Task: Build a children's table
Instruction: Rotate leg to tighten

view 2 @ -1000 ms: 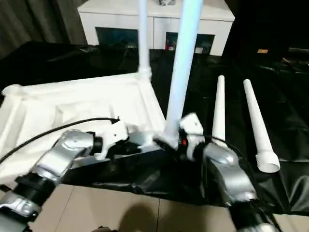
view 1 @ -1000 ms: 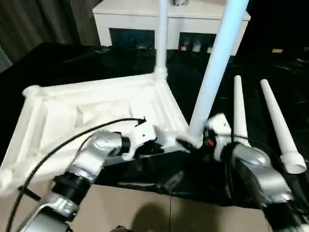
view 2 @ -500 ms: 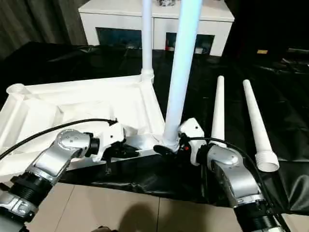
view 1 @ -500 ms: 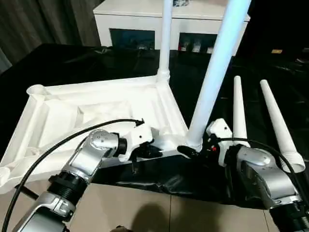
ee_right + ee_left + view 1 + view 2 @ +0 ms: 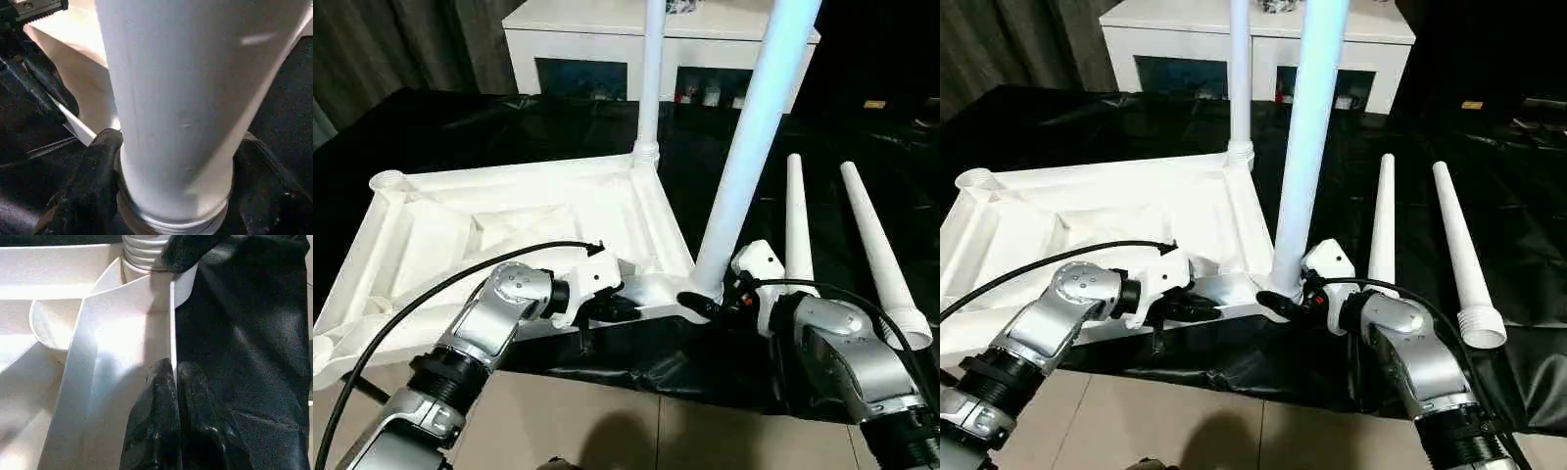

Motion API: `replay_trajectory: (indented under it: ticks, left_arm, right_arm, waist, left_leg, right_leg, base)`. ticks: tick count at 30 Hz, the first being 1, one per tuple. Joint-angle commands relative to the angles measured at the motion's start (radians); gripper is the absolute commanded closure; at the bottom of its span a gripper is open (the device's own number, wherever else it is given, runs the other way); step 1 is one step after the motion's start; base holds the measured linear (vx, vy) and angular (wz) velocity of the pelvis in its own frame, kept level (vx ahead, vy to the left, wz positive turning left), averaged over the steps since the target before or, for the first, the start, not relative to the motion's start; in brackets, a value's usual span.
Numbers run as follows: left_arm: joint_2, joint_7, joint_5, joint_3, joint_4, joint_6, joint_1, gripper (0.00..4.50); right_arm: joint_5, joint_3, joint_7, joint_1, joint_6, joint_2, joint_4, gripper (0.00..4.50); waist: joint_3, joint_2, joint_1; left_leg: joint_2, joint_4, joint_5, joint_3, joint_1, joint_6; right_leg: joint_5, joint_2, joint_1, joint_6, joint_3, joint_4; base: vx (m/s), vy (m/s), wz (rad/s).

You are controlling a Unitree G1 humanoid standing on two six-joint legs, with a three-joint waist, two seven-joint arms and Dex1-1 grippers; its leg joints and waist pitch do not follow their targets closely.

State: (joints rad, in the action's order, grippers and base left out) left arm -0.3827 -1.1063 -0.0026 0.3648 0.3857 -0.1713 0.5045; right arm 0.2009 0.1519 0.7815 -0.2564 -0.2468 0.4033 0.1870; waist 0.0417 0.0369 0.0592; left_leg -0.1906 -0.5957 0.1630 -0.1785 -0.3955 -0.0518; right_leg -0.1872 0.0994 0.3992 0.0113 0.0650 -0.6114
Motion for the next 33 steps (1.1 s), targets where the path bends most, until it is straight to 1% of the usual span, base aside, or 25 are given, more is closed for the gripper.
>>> replay_trajectory:
  ticks: [1,7,8,9,11,13,14,15,16,17,18,19,20,21,22,23,24,25,26,27,28,29,30,31,33]
  left_arm:
    - [0.006,0.024,0.024,0.006,-0.003,-0.006,0.01,4.5]
    - [0.115,0.217,0.05,-0.024,0.068,-0.081,0.051,4.5]
    - [0.18,0.323,0.068,-0.034,0.105,-0.129,0.076,4.5]
    - [0.204,0.362,0.074,-0.036,0.119,-0.149,0.085,4.5]
    - [0.235,0.411,0.081,-0.04,0.135,-0.176,0.095,4.5]
    - [0.312,0.542,0.099,-0.055,0.181,-0.218,0.12,4.5]
    - [0.356,0.602,0.108,-0.059,0.212,-0.228,0.135,4.5]
    - [0.386,0.647,0.12,-0.057,0.238,-0.227,0.148,4.5]
    - [0.406,0.671,0.128,-0.053,0.258,-0.223,0.158,4.5]
    - [0.419,0.688,0.134,-0.049,0.272,-0.217,0.165,4.5]
    - [0.423,0.694,0.137,-0.05,0.277,-0.215,0.168,4.5]
    - [0.426,0.694,0.142,-0.054,0.285,-0.213,0.175,4.5]
    - [0.423,0.692,0.141,-0.058,0.284,-0.214,0.178,4.5]
    - [0.413,0.691,0.147,-0.056,0.281,-0.21,0.179,4.5]
    - [0.399,0.684,0.154,-0.051,0.279,-0.201,0.18,4.5]
    - [0.386,0.673,0.154,-0.051,0.277,-0.194,0.18,4.5]
    - [0.375,0.662,0.152,-0.053,0.272,-0.188,0.178,4.5]
    - [0.361,0.646,0.156,-0.049,0.271,-0.171,0.177,4.5]
    - [0.349,0.633,0.156,-0.051,0.271,-0.166,0.176,4.5]
    - [0.339,0.619,0.155,-0.05,0.269,-0.158,0.174,4.5]
    - [0.333,0.607,0.154,-0.049,0.264,-0.147,0.171,4.5]
    - [0.32,0.589,0.15,-0.05,0.253,-0.148,0.165,4.5]
    - [0.3,0.551,0.141,-0.048,0.233,-0.131,0.153,4.5]
    - [0.284,0.525,0.13,-0.052,0.214,-0.134,0.142,4.5]
    - [0.259,0.49,0.121,-0.048,0.193,-0.118,0.127,4.5]
  right_arm:
    - [-0.029,0.0,-0.055,-0.007,-0.012,-0.021,0.069,1.76]
    - [-0.076,-0.031,-0.304,-0.067,-0.034,-0.159,0.226,1.77]
    - [-0.077,-0.07,-0.458,-0.112,-0.05,-0.246,0.304,1.77]
    - [-0.076,-0.087,-0.515,-0.13,-0.055,-0.277,0.332,1.77]
    - [-0.078,-0.105,-0.59,-0.152,-0.064,-0.31,0.368,1.78]
    - [-0.062,-0.15,-0.727,-0.206,-0.046,-0.382,0.461,1.78]
    - [-0.049,-0.176,-0.799,-0.244,-0.023,-0.42,0.521,1.78]
    - [-0.043,-0.188,-0.837,-0.275,-0.004,-0.447,0.566,1.78]
    - [-0.043,-0.197,-0.869,-0.3,0.015,-0.466,0.6,1.78]
    - [-0.042,-0.2,-0.877,-0.324,0.04,-0.481,0.626,1.78]
    - [-0.045,-0.204,-0.879,-0.333,0.05,-0.487,0.637,1.78]
    - [-0.046,-0.222,-0.88,-0.358,0.077,-0.501,0.662,1.78]
    - [-0.047,-0.232,-0.88,-0.368,0.087,-0.505,0.671,1.78]
    - [-0.048,-0.237,-0.869,-0.374,0.096,-0.504,0.673,1.78]
    - [-0.045,-0.244,-0.852,-0.378,0.113,-0.503,0.671,1.78]
    - [-0.047,-0.243,-0.84,-0.377,0.123,-0.498,0.664,1.43]
    - [-0.047,-0.239,-0.817,-0.373,0.136,-0.493,0.648,1.43]
    - [-0.057,-0.232,-0.812,-0.37,0.158,-0.485,0.638,1.43]
    - [-0.059,-0.231,-0.8,-0.369,0.179,-0.476,0.633,1.01]
    - [-0.064,-0.228,-0.794,-0.366,0.196,-0.466,0.625,0.99]
    - [-0.07,-0.224,-0.795,-0.361,0.202,-0.457,0.613,0.99]
    - [-0.073,-0.219,-0.772,-0.349,0.211,-0.44,0.585,0.98]
    - [-0.083,-0.211,-0.75,-0.327,0.21,-0.412,0.537,0.76]
    - [-0.092,-0.199,-0.719,-0.305,0.205,-0.384,0.494,0.61]
    - [-0.102,-0.183,-0.677,-0.273,0.186,-0.349,0.437,0.56]
  waist:
    - [-0.059,-0.004,-0.001]
    - [-0.043,-0.004,-0.018]
    - [-0.042,-0.002,-0.027]
    - [-0.042,-0.004,-0.034]
    - [-0.042,-0.004,-0.036]
    - [-0.04,0.003,-0.041]
    - [-0.039,0.002,-0.044]
    - [-0.036,0.005,-0.049]
    - [-0.031,0.01,-0.054]
    - [-0.03,0.009,-0.059]
    - [-0.03,0.009,-0.059]
    - [-0.031,0.017,-0.056]
    - [-0.033,0.022,-0.05]
    - [-0.035,0.017,-0.051]
    - [-0.036,0.001,-0.052]
    - [-0.032,-0.009,-0.057]
    - [-0.03,-0.002,-0.059]
    - [-0.03,-0.002,-0.059]
    - [-0.032,0.013,-0.062]
    - [-0.037,0.015,-0.061]
    - [-0.04,0.015,-0.062]
    - [-0.039,0.006,-0.064]
    - [-0.037,0.004,-0.066]
    - [-0.038,0.005,-0.067]
    - [-0.053,0.007,-0.059]
  left_leg:
    - [-0.034,0.081,0.306,0.01,0.022,0.019]
    - [-0.03,0.089,0.484,0.018,0.042,-0.049]
    - [-0.028,0.089,0.511,0.022,0.041,-0.061]
    - [-0.026,0.088,0.527,0.028,0.046,-0.074]
    - [-0.026,0.09,0.545,0.032,0.046,-0.069]
    - [-0.026,0.092,0.587,0.034,0.055,-0.074]
    - [-0.023,0.089,0.634,0.037,0.068,-0.077]
    - [-0.023,0.091,0.659,0.036,0.072,-0.077]
    - [-0.024,0.094,0.73,0.043,0.087,-0.08]
    - [-0.027,0.106,0.777,0.047,0.085,-0.077]
    - [-0.027,0.106,0.777,0.047,0.085,-0.077]
    - [-0.043,0.142,0.834,0.048,0.068,-0.077]
    - [-0.052,0.165,0.859,0.038,0.063,-0.082]
    - [-0.05,0.165,0.852,0.033,0.064,-0.082]
    - [-0.026,0.127,0.804,0.021,0.094,-0.076]
    - [-0.005,0.084,0.726,0.021,0.113,-0.046]
    - [-0.004,0.081,0.654,0.027,0.096,-0.024]
    - [-0.004,0.081,0.654,0.027,0.096,-0.024]
    - [-0.025,0.113,0.673,0.046,0.061,-0.031]
    - [-0.036,0.127,0.681,0.053,0.045,-0.037]
    - [-0.037,0.131,0.691,0.05,0.052,-0.051]
    - [-0.025,0.121,0.664,0.044,0.054,-0.046]
    - [-0.022,0.119,0.624,0.043,0.043,-0.033]
    - [-0.023,0.119,0.605,0.044,0.039,-0.027]
    - [-0.03,0.117,0.509,0.038,0.032,-0.014]
  right_leg:
    - [-0.171,0.041,-0.041,-0.233,-0.037,0.073]
    - [-0.455,0.044,-0.02,-0.164,-0.037,0.103]
    - [-0.491,0.045,-0.015,-0.156,-0.037,0.104]
    - [-0.529,0.046,-0.014,-0.143,-0.031,0.11]
    - [-0.551,0.045,-0.018,-0.119,-0.026,0.119]
    - [-0.548,0.042,-0.009,-0.113,-0.023,0.125]
    - [-0.569,0.037,-0.006,-0.096,-0.011,0.138]
    - [-0.578,0.035,-0.001,-0.089,-0.006,0.141]
    - [-0.589,0.026,-0.003,-0.064,0.015,0.152]
    - [-0.564,0.022,-0.016,-0.051,0.027,0.153]
    - [-0.564,0.022,-0.016,-0.051,0.027,0.153]
    - [-0.462,0.017,-0.047,-0.064,0.028,0.121]
    - [-0.4,0.016,-0.056,-0.086,0.022,0.09]
    - [-0.386,0.018,-0.054,-0.094,0.015,0.09]
    - [-0.487,0.034,-0.015,-0.093,0.013,0.143]
    - [-0.652,0.054,0.002,-0.052,0.037,0.191]
    - [-0.706,0.065,-0.019,-0.019,0.051,0.205]
    - [-0.706,0.065,-0.019,-0.019,0.051,0.205]
    - [-0.62,0.056,-0.06,-0.003,0.064,0.177]
    - [-0.548,0.058,-0.073,-0.017,0.051,0.15]
    - [-0.465,0.058,-0.057,-0.058,0.038,0.147]
    - [-0.48,0.064,-0.043,-0.082,0.034,0.155]
    - [-0.502,0.067,-0.048,-0.086,0.031,0.156]
    - [-0.503,0.068,-0.052,-0.087,0.031,0.156]
    - [-0.365,0.066,-0.052,-0.129,0.016,0.138]
  base:
    - [0.0,0.0,0.0]
    - [0.0,0.0,0.0]
    - [-0.059,0.006,-0.03]
    - [-0.059,0.006,-0.03]
    - [-0.031,0.007,-0.02]
    - [-0.025,0.01,-0.01]
    - [0.0,0.0,0.0]
    - [-0.062,0.027,-0.02]
    - [0.0,0.0,0.0]
    - [0.0,0.0,0.0]
    - [0.0,0.0,0.0]
    - [0.0,0.0,0.0]
    - [0.0,0.0,0.0]
    - [0.0,0.0,0.0]
    - [0.0,0.0,0.0]
    - [0.0,0.0,0.0]
    - [0.0,0.0,0.0]
    - [0.0,0.0,0.0]
    - [0.0,0.0,0.0]
    - [0.0,0.0,0.0]
    - [0.0,0.0,0.0]
    - [0.0,0.0,0.0]
    - [0.0,0.0,0.0]
    - [0.0,0.0,0.0]
    - [0.0,0.0,0.0]
